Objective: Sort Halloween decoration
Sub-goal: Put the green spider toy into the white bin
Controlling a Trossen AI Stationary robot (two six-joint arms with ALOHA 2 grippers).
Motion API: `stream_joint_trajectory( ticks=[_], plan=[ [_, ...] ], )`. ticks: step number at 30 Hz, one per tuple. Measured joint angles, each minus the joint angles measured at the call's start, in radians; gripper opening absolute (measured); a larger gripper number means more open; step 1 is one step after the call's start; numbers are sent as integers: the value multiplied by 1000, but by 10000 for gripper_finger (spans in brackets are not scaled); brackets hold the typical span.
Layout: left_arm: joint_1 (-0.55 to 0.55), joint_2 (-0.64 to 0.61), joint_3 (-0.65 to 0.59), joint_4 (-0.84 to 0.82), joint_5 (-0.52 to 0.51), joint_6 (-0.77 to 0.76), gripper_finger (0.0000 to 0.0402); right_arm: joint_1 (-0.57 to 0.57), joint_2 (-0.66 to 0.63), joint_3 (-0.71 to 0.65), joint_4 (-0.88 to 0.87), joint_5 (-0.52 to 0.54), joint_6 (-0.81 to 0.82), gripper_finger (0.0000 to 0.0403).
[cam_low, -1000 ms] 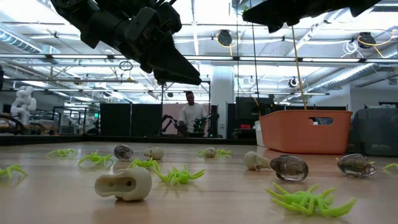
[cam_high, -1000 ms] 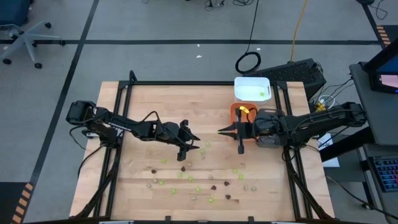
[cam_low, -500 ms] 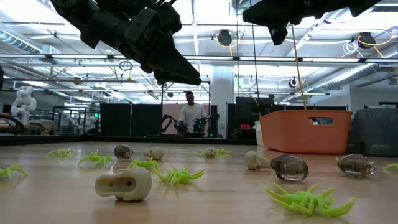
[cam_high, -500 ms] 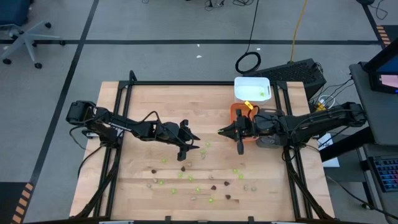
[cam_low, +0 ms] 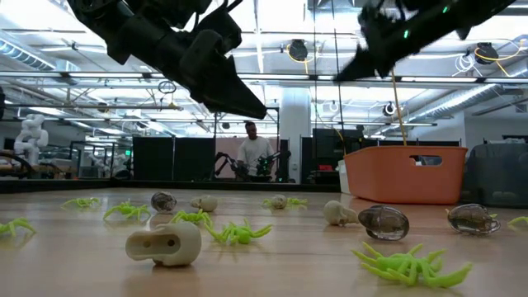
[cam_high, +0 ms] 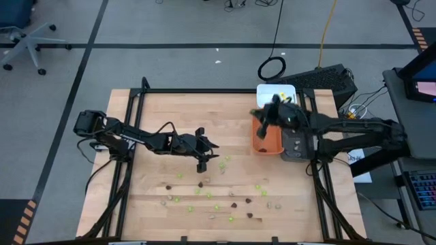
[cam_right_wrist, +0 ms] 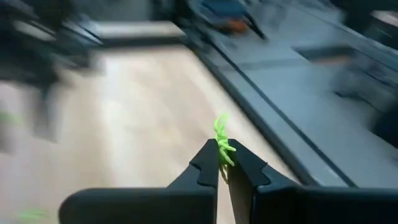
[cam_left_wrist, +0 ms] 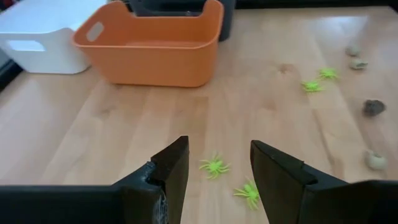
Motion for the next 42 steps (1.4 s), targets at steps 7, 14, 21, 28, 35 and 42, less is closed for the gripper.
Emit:
stream_joint_trajectory(
  ticks=[7, 14, 21, 28, 35, 42],
  plan=[
    [1, 0, 0, 5, -86, -1, 173, -322, 50, 0, -95, -4, -64, 1],
    [1, 0, 0, 5, -122, -4, 173, -503, 150, 0, -125, -6, -107, 1],
    [1, 0, 0, 2, -145, -30, 173, -582, 283, 0, -124, -7, -138, 8],
    [2, 0, 0, 1, -187, -31, 173, -618, 329, 0, -122, -6, -146, 22],
    [2, 0, 0, -2, -224, -89, 173, -655, 329, 0, -121, -3, -118, 25],
    [-13, 0, 0, -7, -224, -135, 173, -657, 327, 0, -124, -4, -113, 65]
  ],
)
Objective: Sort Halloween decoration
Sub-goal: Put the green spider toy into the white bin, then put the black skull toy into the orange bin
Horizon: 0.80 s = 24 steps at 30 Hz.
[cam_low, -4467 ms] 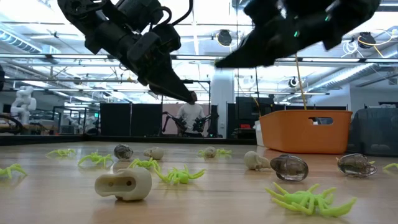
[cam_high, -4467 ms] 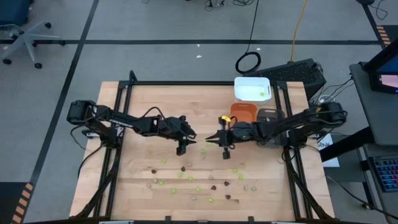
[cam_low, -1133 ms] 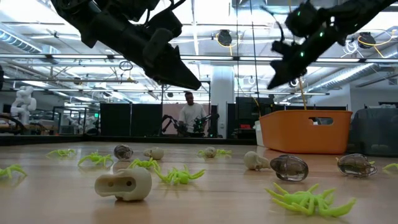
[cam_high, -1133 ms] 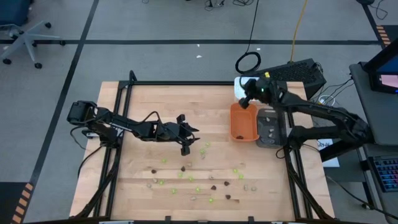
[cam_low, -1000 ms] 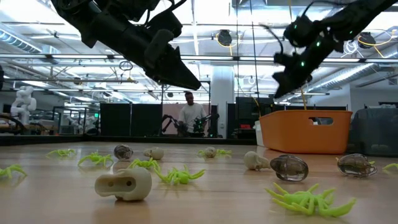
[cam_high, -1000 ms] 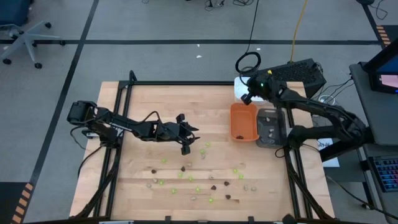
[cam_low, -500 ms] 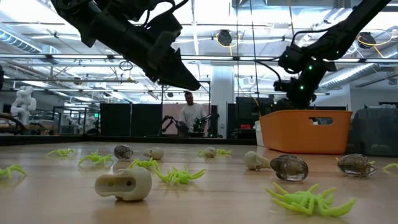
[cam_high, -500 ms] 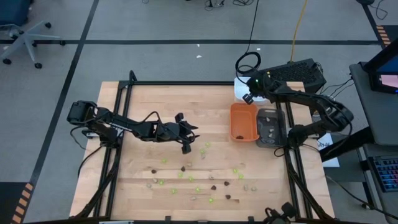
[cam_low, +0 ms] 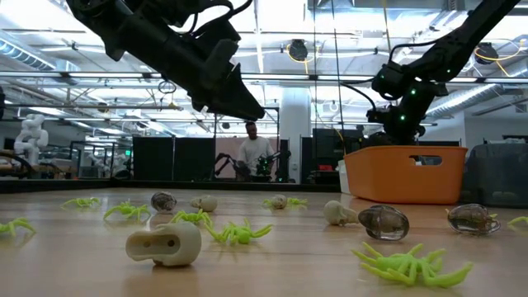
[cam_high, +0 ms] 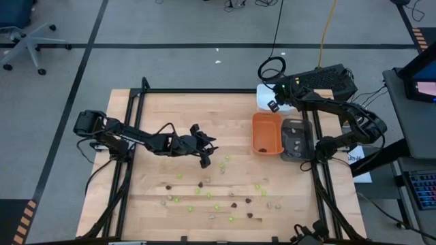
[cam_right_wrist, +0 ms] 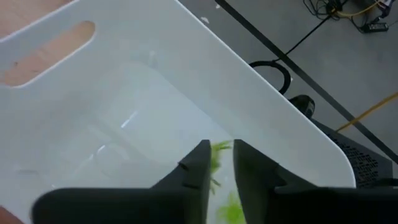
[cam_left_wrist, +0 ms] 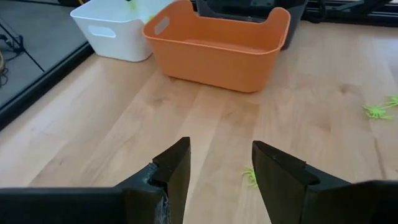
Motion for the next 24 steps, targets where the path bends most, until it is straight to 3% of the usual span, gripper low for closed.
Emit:
stream_joint_trajectory(
  ticks=[8, 10, 14, 18, 24],
  plan=[
    [-30, 0, 0, -4, 0, -27, 173, 2, -92, 0, -14, -11, 20, 157],
    [-43, 0, 1, -26, 2, -64, 173, 10, -142, 1, -28, -81, 39, 171],
    [-82, 1, 1, -83, 2, -106, 173, 53, -252, 1, -28, -328, 67, 184],
    [-131, 1, 1, -78, 5, -105, 173, 150, -334, 1, -38, -458, 90, 184],
    [-209, 1, 1, -82, 13, -138, 173, 390, -397, -32, -22, -473, 90, 184]
  ],
)
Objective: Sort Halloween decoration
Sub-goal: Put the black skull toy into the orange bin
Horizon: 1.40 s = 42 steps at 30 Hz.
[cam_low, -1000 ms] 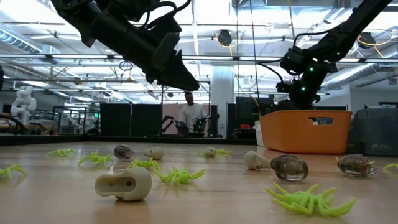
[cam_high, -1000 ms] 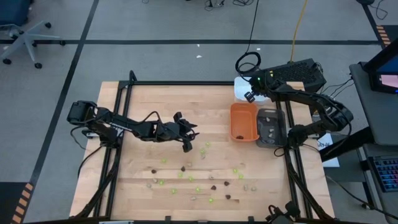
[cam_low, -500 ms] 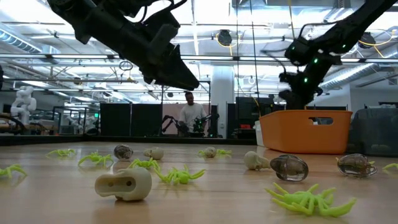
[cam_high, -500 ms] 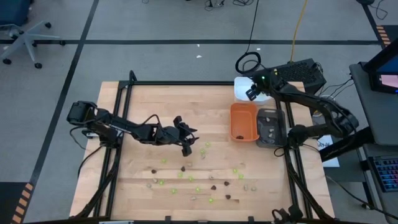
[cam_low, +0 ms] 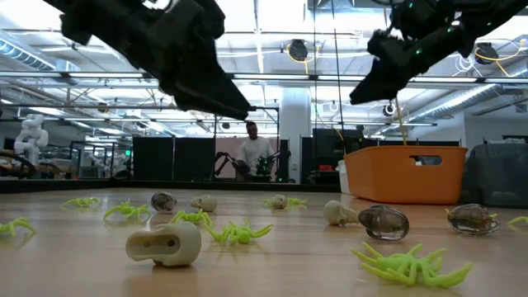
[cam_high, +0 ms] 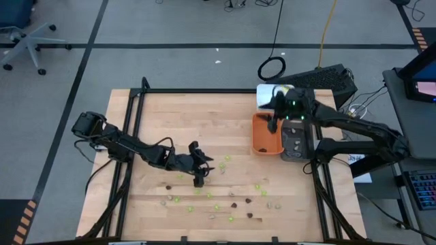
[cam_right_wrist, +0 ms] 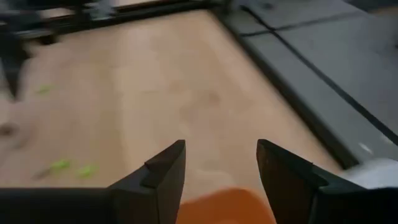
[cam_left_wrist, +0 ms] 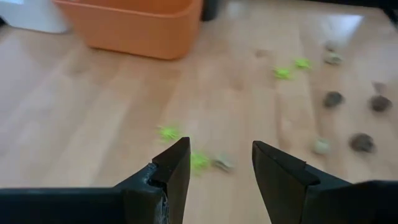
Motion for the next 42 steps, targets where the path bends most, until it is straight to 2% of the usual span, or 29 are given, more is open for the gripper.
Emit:
stream_joint_trajectory(
  ticks=[8, 14, 19, 27, 33, 42],
  plan=[
    [-108, 0, 0, -53, -16, -46, 173, 354, 9, -113, 143, 23, 48, 184],
    [-163, 0, -2, -70, -34, -46, 173, 585, 54, -144, 215, 208, 85, 184],
    [-182, 0, -21, -71, -35, -71, 173, 718, 129, -144, 302, 334, 96, 184],
    [-227, 0, -37, -84, -35, -99, 173, 791, 327, -144, 395, 343, 151, 184],
    [-242, 20, -37, -168, -36, -162, 173, 820, 454, -144, 565, 342, 139, 184],
    [-242, 154, -36, -96, -58, -185, 173, 829, 510, -144, 717, 342, 102, 184]
  ],
)
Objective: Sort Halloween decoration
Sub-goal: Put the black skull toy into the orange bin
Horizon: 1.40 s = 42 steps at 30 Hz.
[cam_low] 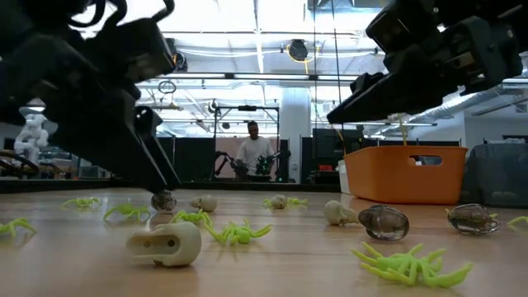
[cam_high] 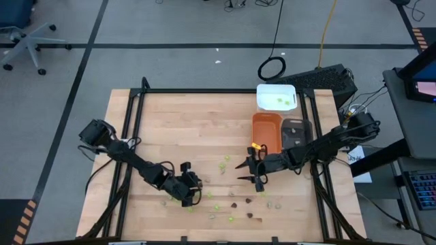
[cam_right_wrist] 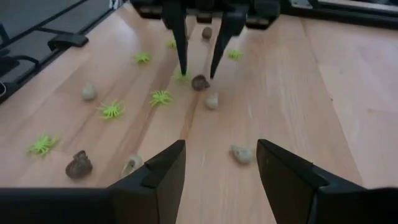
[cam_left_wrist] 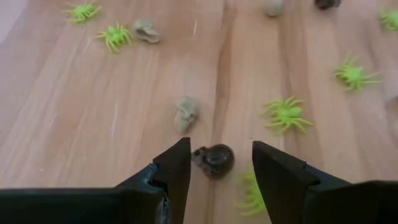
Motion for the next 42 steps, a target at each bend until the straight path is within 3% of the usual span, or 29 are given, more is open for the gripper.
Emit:
stream_joint_trajectory(
  ticks=[11, 21, 30, 36, 42],
  plan=[
    [30, 104, 2, 70, 23, -43, 169, 0, 0, 0, 28, 0, -16, 184],
    [37, 114, 3, 45, 22, -71, 70, 0, -1, 0, 35, -3, -26, 184],
    [39, 58, -2, 58, 37, -66, 66, 19, -1, 0, 50, -3, -36, 184],
    [38, -17, 16, 77, 25, -62, 68, 58, -1, 0, 86, -1, -229, 184],
    [62, -56, 46, 180, 8, -61, 69, 98, -1, 9, 147, 28, -568, 185]
  ],
)
